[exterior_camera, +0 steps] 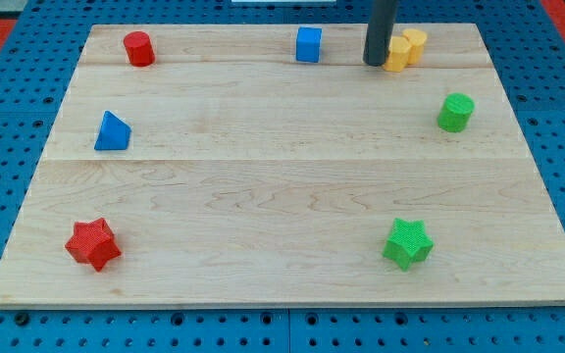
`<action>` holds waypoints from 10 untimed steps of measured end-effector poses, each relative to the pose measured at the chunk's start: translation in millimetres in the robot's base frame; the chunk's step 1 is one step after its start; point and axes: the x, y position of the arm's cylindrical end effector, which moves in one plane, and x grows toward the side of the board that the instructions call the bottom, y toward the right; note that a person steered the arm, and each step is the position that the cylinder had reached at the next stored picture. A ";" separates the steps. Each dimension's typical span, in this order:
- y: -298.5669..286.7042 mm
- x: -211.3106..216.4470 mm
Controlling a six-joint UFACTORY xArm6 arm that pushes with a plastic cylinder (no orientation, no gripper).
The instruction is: Move the blue cube right to the blue triangle
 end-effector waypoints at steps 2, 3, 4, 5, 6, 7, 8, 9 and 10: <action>-37.5 -43.9; -63.5 -71.2; -149.3 -41.5; -163.9 1.9; -163.5 -64.4; -135.0 -72.5; -120.9 -36.2; -89.8 -27.2; -102.5 -67.9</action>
